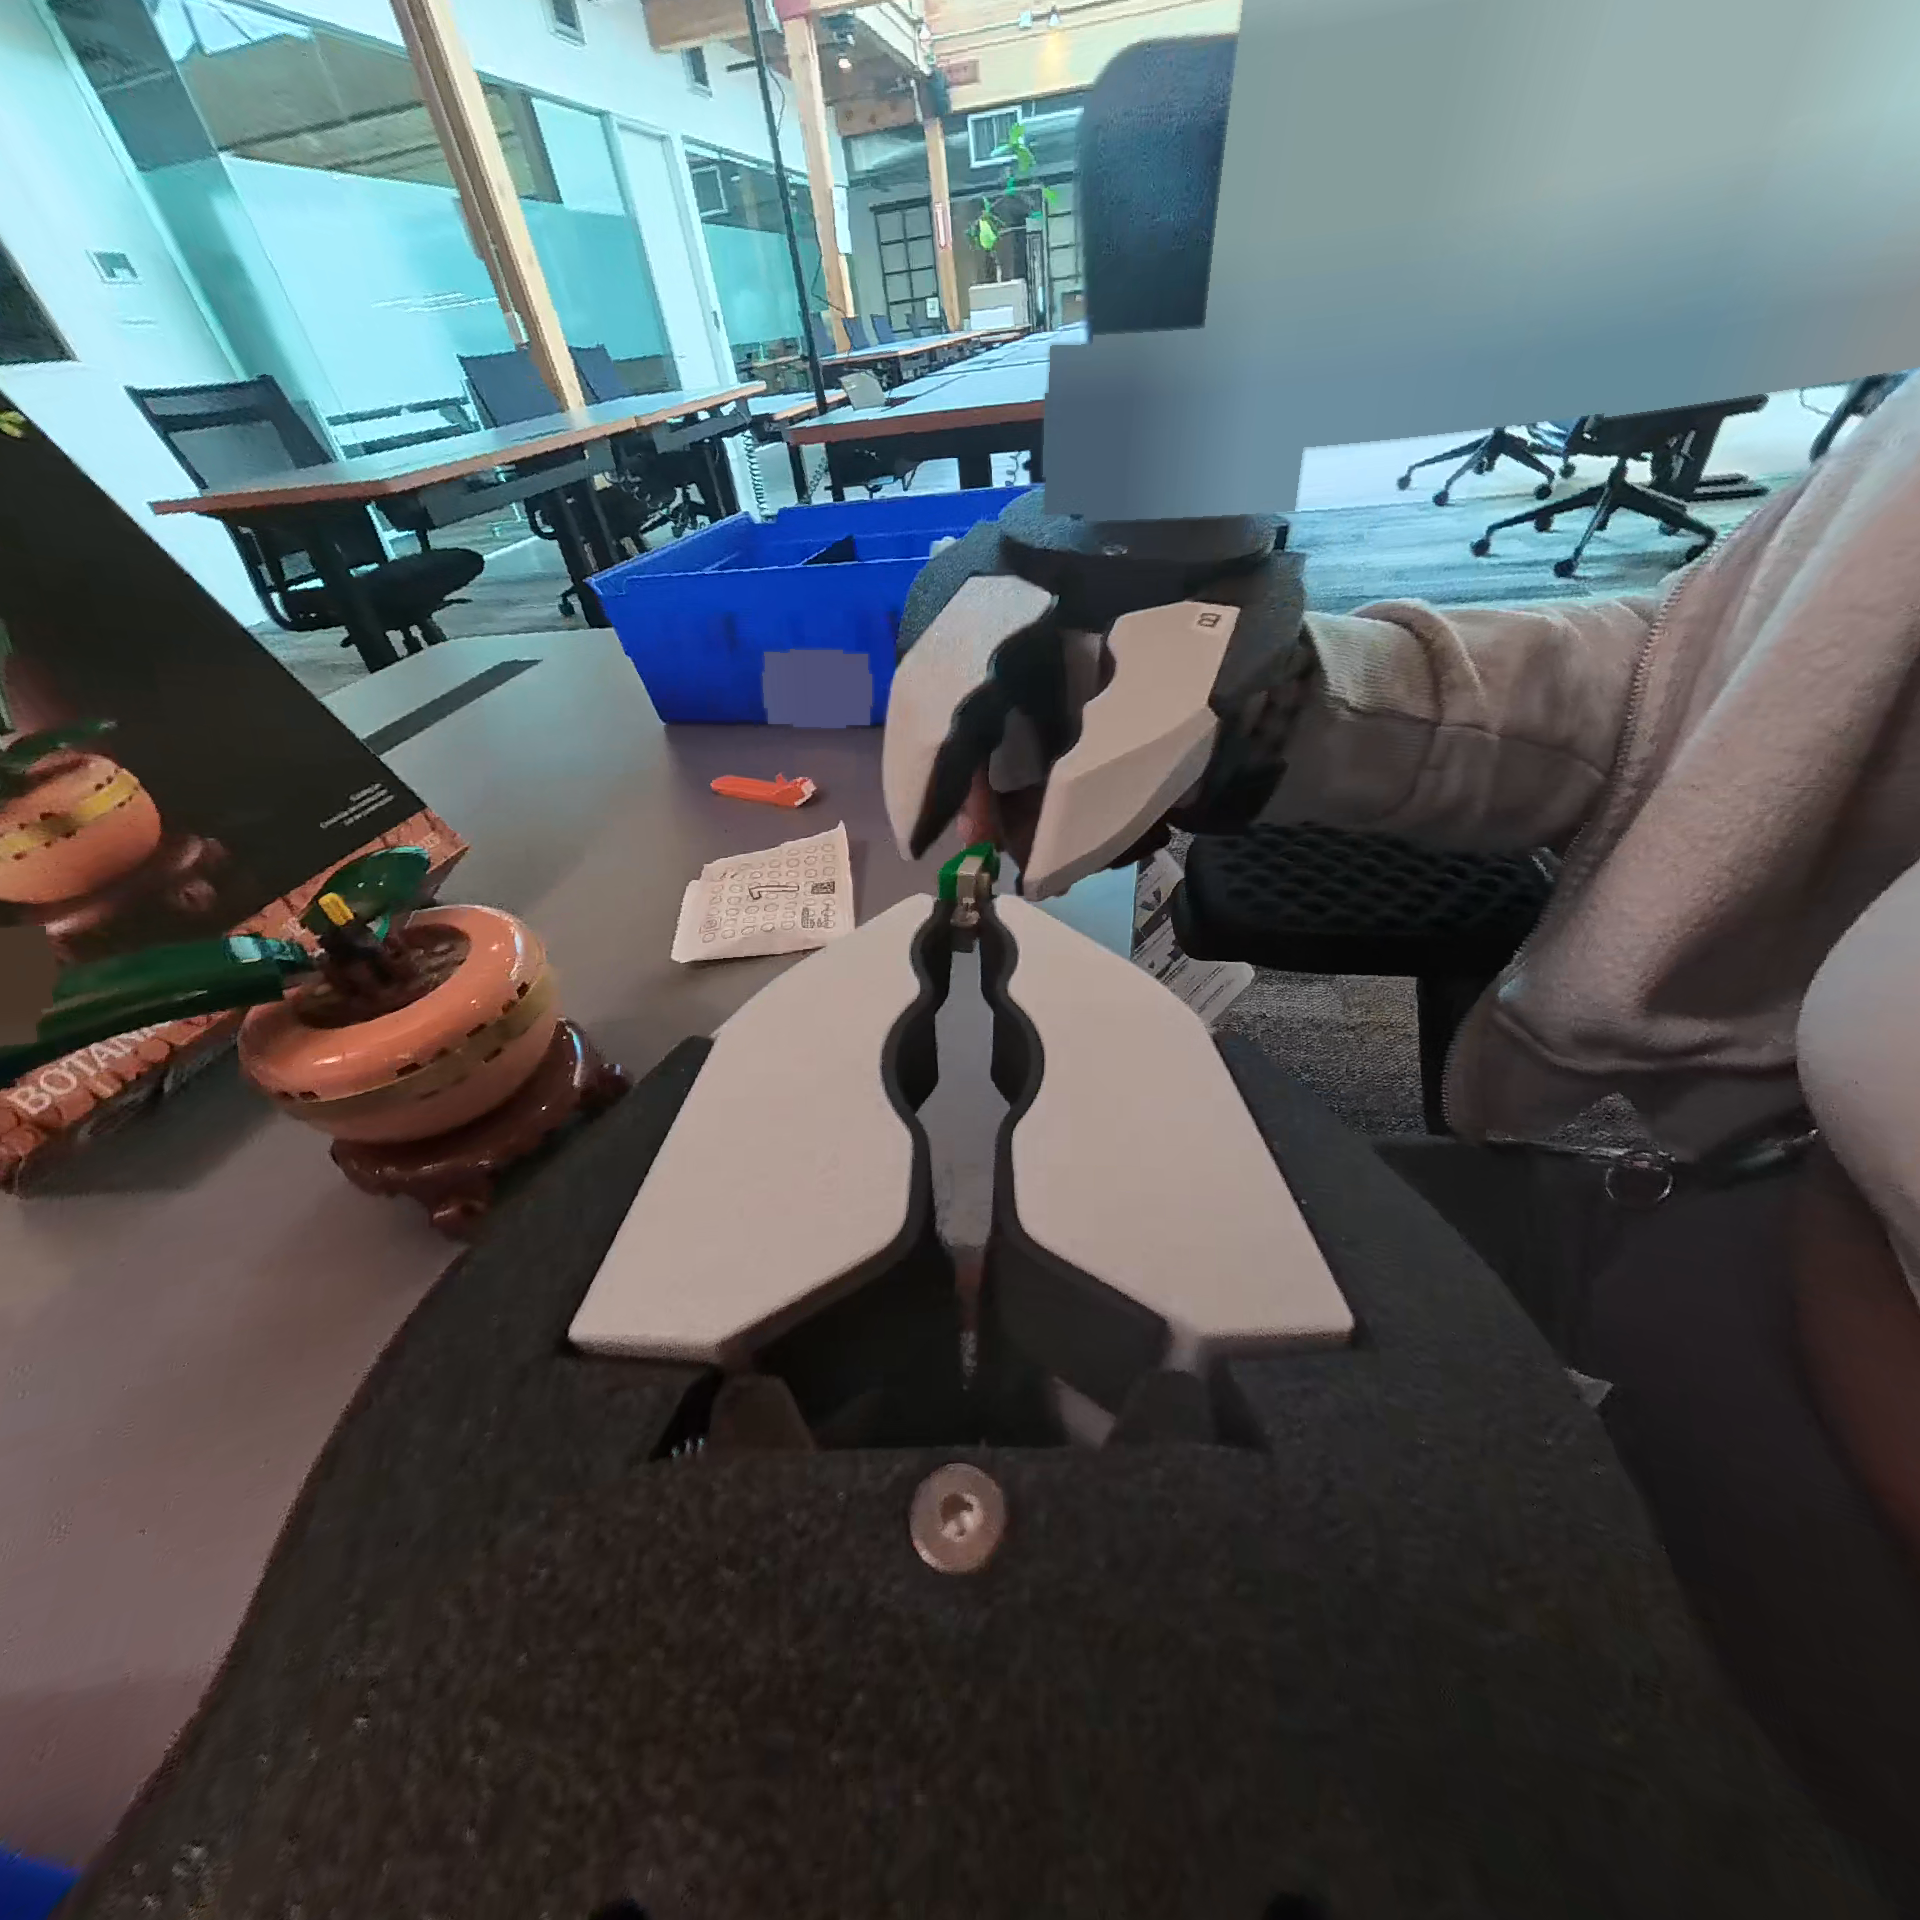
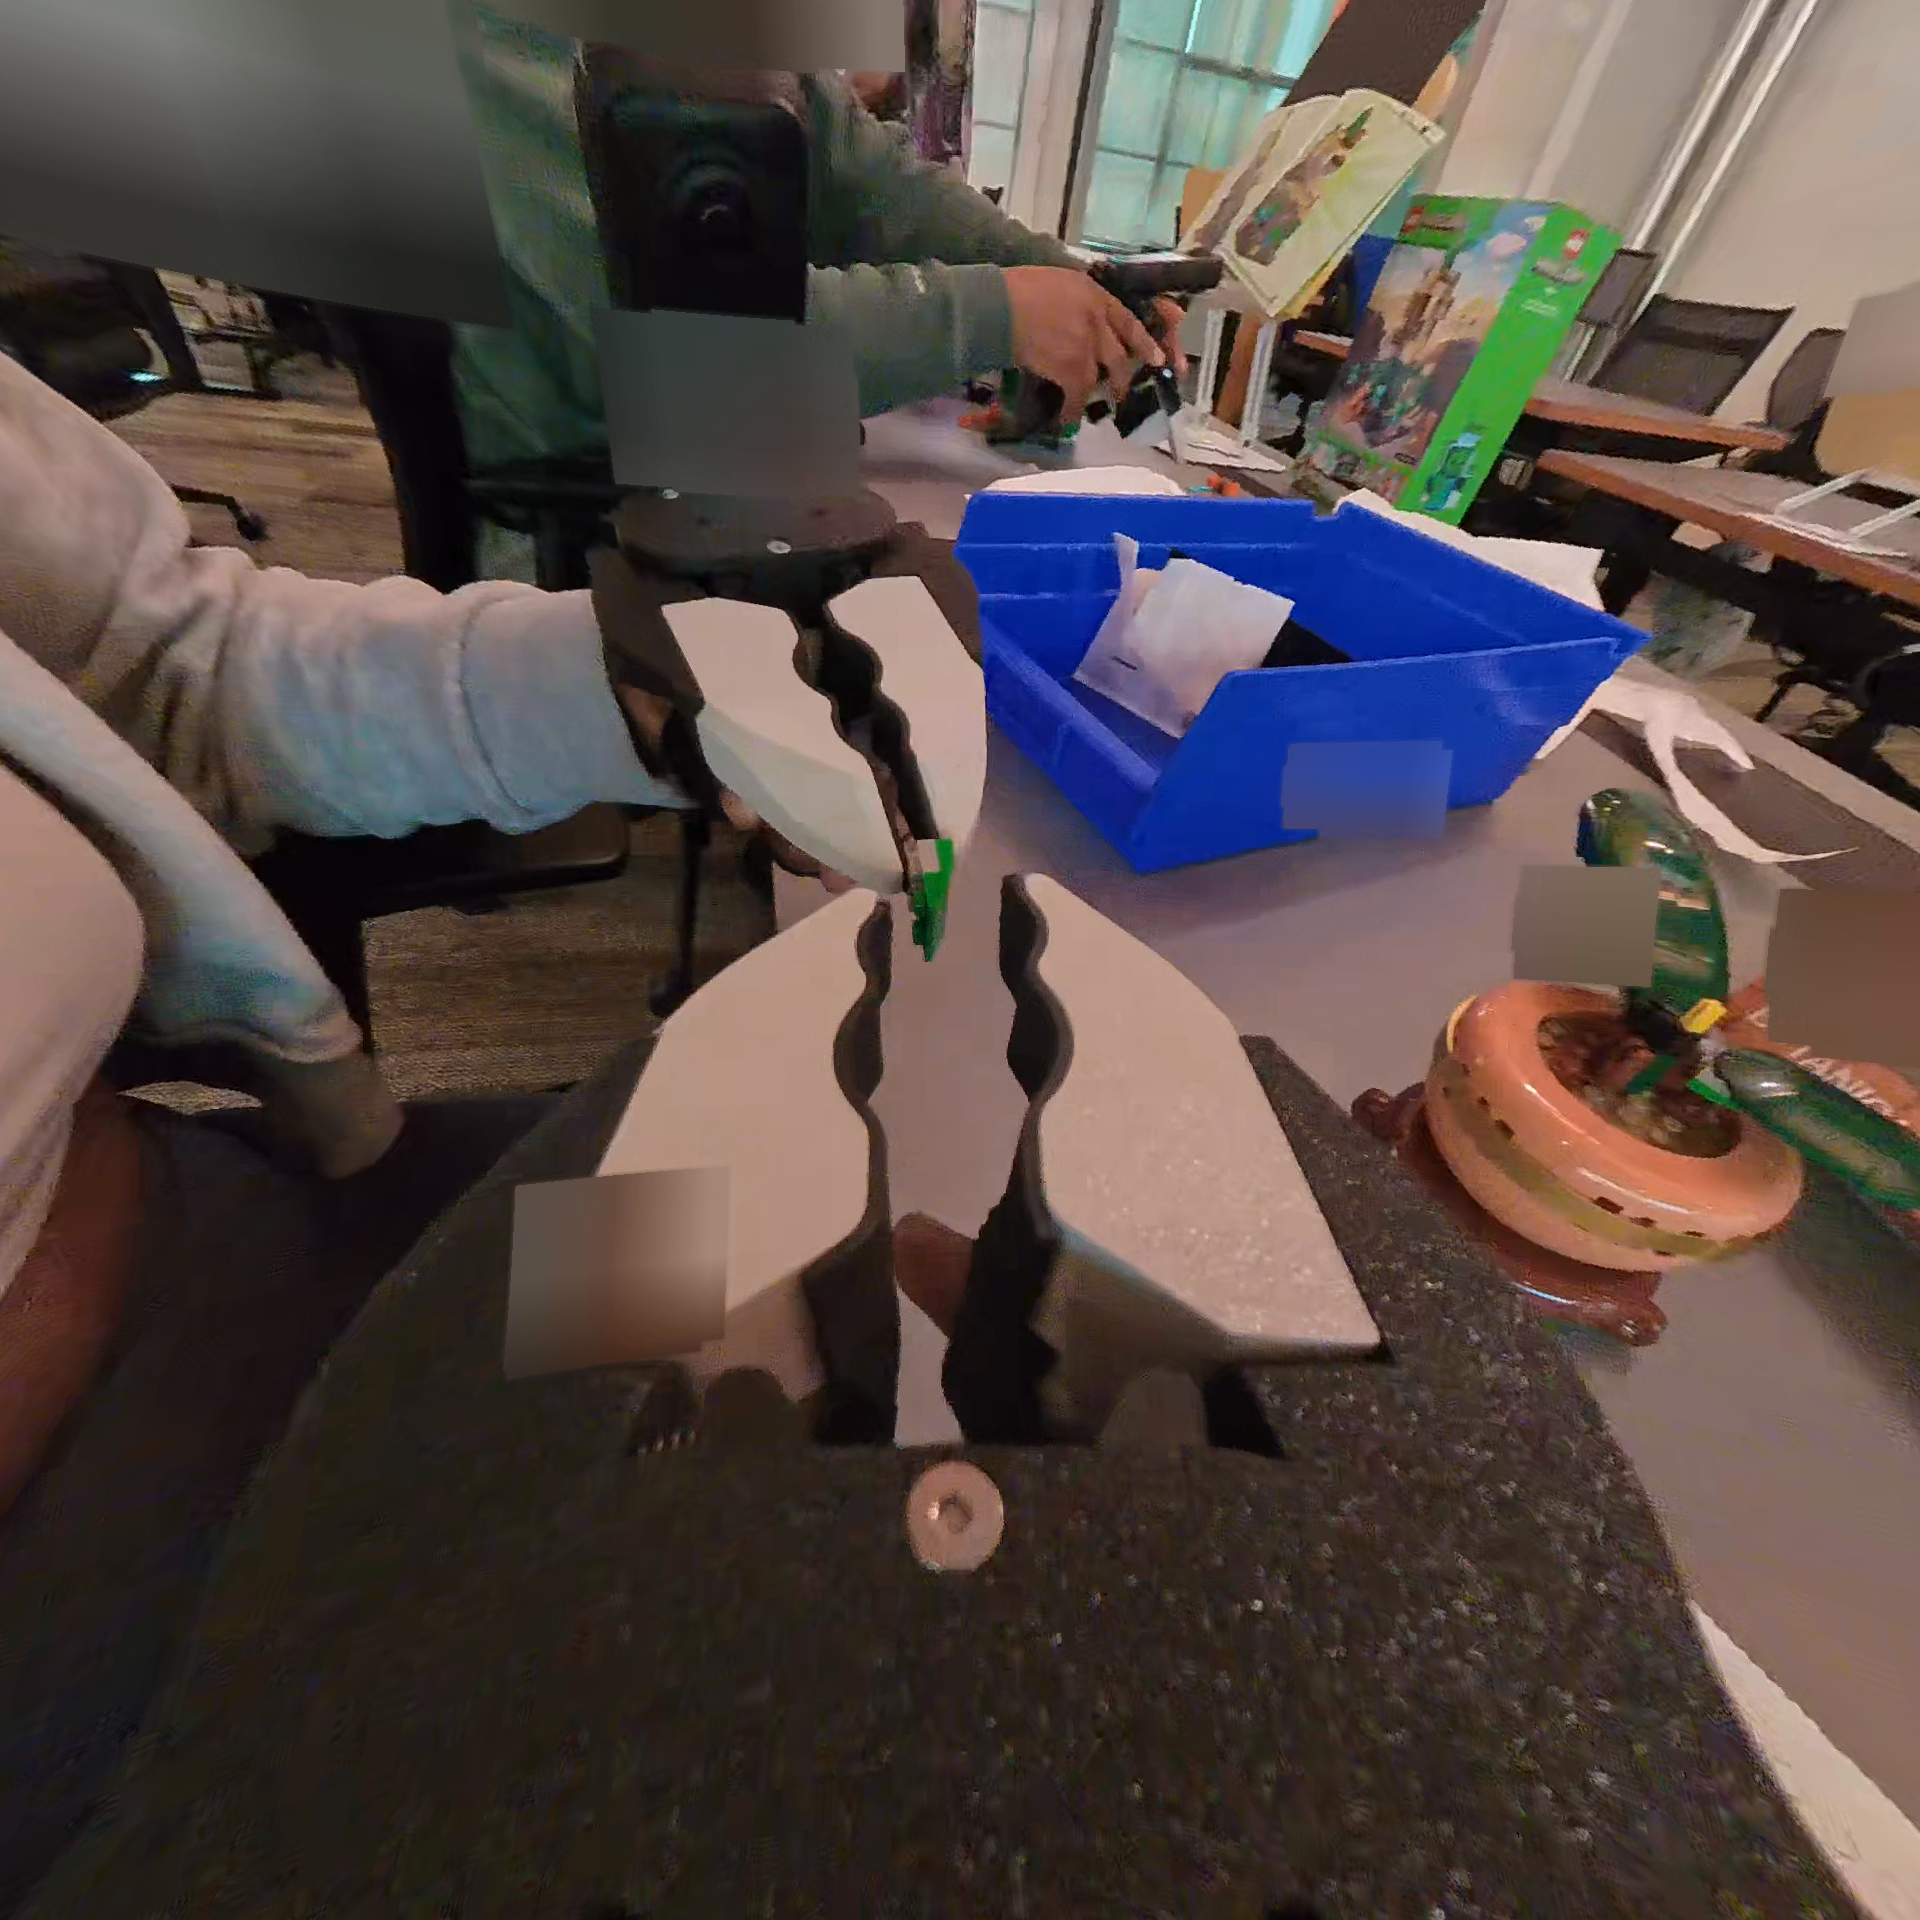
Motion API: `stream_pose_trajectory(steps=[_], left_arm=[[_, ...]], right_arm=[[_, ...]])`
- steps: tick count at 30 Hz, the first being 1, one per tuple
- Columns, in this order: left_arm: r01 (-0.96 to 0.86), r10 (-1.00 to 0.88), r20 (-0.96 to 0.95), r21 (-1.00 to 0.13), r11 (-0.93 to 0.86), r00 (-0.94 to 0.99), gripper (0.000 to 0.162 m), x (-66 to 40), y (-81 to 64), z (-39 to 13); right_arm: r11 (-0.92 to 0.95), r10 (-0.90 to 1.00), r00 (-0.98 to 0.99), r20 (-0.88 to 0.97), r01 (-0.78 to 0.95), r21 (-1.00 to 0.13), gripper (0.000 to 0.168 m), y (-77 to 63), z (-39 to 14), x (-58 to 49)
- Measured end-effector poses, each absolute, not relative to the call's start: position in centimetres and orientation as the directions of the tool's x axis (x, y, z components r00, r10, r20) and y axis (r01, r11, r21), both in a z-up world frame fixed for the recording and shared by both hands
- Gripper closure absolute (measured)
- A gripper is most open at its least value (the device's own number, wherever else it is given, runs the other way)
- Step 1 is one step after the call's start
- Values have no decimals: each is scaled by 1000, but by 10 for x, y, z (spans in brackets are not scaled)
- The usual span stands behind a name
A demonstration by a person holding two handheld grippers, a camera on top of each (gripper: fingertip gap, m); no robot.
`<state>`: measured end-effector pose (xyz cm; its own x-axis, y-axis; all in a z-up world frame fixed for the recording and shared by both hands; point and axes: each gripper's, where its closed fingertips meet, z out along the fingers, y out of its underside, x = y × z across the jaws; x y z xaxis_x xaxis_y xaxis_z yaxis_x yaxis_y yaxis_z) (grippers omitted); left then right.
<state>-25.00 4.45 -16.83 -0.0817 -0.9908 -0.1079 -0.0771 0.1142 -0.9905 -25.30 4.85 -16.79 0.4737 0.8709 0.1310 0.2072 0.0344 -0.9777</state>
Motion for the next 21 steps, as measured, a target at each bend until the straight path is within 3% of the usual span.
stream_pose_trajectory(steps=[3,8,13,18,19,21], left_arm=[[-80,-987,-132,-987,140,-90,158,-250,41,-168],[-119,-968,-243,-961,250,-66,157,-250,41,-173],[-234,-813,-581,-795,560,32,158,-248,45,-174],[-261,-672,-735,-634,728,-91,158,-254,31,-183],[-246,-672,-730,-633,734,-126,158,-256,28,-184],[-187,-760,-615,-738,649,-209,158,-262,18,-181]], right_arm=[[33,888,443,126,211,-977,162,46,-171,-257],[6,879,464,106,212,-977,164,46,-173,-256],[-113,845,534,-26,132,-985,165,50,-175,-253],[-206,842,529,-107,133,-969,166,41,-190,-258],[-207,852,513,-107,140,-968,166,36,-191,-260],[-109,900,435,-23,173,-979,165,24,-187,-266]])
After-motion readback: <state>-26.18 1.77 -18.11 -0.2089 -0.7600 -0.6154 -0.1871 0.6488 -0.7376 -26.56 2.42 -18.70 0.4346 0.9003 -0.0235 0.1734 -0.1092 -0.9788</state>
